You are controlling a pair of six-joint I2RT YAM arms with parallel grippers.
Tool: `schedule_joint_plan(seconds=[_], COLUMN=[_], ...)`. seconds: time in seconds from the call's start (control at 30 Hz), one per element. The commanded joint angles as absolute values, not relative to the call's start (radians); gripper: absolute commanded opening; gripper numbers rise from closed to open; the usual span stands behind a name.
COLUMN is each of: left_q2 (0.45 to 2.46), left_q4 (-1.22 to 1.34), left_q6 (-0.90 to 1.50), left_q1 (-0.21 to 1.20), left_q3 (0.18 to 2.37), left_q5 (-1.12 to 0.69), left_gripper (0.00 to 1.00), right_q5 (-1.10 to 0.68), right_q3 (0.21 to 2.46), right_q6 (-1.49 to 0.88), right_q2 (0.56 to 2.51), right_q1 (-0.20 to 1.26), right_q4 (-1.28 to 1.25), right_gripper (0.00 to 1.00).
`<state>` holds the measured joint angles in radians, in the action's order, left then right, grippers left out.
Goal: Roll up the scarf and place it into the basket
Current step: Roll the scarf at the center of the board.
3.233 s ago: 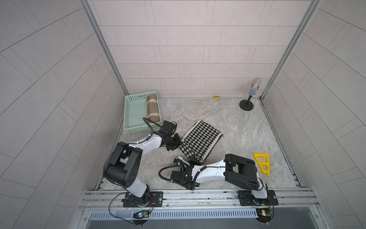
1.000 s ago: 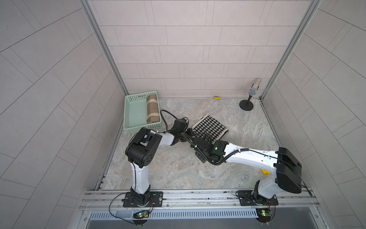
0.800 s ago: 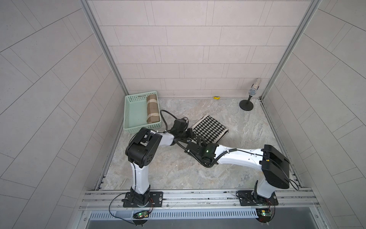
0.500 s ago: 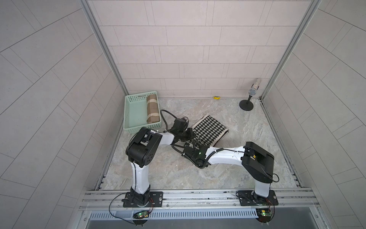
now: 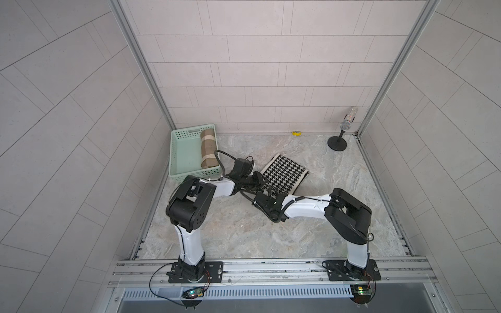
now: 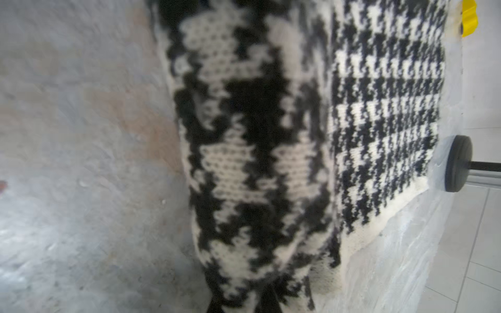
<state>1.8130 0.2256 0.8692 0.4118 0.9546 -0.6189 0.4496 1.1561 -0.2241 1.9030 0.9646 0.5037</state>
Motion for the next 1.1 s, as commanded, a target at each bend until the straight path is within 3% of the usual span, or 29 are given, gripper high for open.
schedule_joint_plan(seconds=[0.0, 0.2, 0.43, 0.6, 0.77, 1.07], left_q2=[1.644, 1.393, 1.305, 1.360, 1.475, 1.677], left_q4=[0.080, -0.193, -0.200, -0.141, -0.004, 0.025], left_q6=[0.853, 0.731, 0.730, 0.730, 0.760, 0.730], left_q1=[0.362, 0.352, 0.381, 0.450, 0.480, 0.492], left_q3=[0.951, 0.913, 0.752, 0.743, 0.771, 0.900], left_q5=[-0.576, -0.404, -0.457, -0.474, -0.519, -0.472], left_gripper=[0.48, 0.50, 0.51, 0.65, 0.67, 0.69], right_q5=[0.201, -0.219, -0.651, -0.794, -0.866, -0.958], right_q3=[1.117, 1.078, 0.984, 0.949, 0.952, 0.994], right_q6=[-0.299, -0.440, -0.575, -0.603, -0.583, -0.551], right_q2=[1.827, 1.667, 1.627, 1.651, 1.705, 1.805], right_q1=[0.937, 0.856, 0.674, 0.583, 0.513, 0.448], right_q4=[0.561, 0.537, 0.379, 0.300, 0.287, 0.278], right_gripper=[0.01, 0.00, 0.00, 0.00, 0.00, 0.01])
